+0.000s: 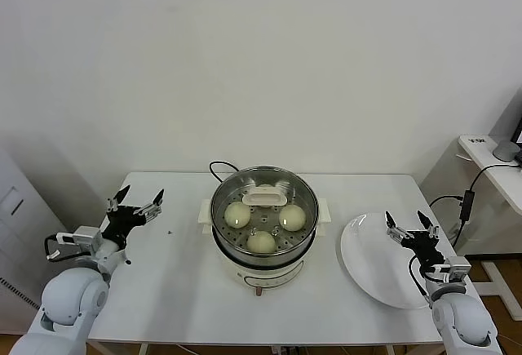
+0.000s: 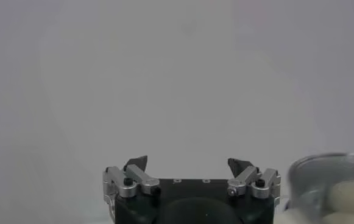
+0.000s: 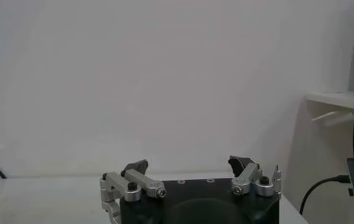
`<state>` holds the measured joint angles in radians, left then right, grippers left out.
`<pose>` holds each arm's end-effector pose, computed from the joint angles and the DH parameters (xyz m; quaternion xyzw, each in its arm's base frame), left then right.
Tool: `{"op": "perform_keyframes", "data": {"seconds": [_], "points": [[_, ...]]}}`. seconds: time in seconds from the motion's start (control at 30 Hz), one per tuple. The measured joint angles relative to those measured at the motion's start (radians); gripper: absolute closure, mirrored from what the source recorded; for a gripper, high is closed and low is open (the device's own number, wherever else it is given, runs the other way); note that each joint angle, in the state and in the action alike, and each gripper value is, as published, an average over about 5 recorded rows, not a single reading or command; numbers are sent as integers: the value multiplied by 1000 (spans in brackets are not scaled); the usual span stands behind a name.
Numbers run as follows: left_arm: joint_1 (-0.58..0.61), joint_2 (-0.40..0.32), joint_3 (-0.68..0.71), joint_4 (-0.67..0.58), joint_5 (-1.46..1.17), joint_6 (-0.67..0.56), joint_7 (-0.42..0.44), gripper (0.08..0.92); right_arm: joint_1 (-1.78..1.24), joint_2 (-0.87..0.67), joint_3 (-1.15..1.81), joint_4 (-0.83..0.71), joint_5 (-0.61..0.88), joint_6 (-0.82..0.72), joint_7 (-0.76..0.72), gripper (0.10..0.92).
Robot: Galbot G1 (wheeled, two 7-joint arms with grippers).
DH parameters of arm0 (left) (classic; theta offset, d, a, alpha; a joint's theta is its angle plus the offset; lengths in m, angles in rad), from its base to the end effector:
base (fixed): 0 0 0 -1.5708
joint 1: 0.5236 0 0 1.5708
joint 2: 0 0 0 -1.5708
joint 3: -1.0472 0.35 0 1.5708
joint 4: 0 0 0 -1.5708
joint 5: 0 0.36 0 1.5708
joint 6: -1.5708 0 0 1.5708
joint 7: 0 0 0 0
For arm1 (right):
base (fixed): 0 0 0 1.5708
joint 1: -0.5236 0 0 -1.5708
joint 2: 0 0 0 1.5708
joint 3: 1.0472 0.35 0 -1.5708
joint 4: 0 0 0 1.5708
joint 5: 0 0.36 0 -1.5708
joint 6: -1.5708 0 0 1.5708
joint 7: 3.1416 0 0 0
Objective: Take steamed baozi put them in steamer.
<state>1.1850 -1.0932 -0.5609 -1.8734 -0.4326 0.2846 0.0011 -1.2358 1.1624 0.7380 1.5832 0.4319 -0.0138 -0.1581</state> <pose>0.3113 0.1229 -0.2549 -0.0483 -0.9962 -0.0286 0.0669 0.2917 -0.2075 -0.3476 -0.0170 -0.9985 -0.0067 0.0511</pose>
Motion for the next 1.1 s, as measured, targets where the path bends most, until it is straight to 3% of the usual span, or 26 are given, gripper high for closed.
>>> {"op": "perform_keyframes", "data": {"seconds": [0.37,1.1], "points": [[23,-17,13,111,19,-35,-14,177,-15,3,-4,13,-2,-20,12,203],[27,-29,24,146,19,-40,-18,177,-6,18,-12,6,-16,-40,22,203]]}}
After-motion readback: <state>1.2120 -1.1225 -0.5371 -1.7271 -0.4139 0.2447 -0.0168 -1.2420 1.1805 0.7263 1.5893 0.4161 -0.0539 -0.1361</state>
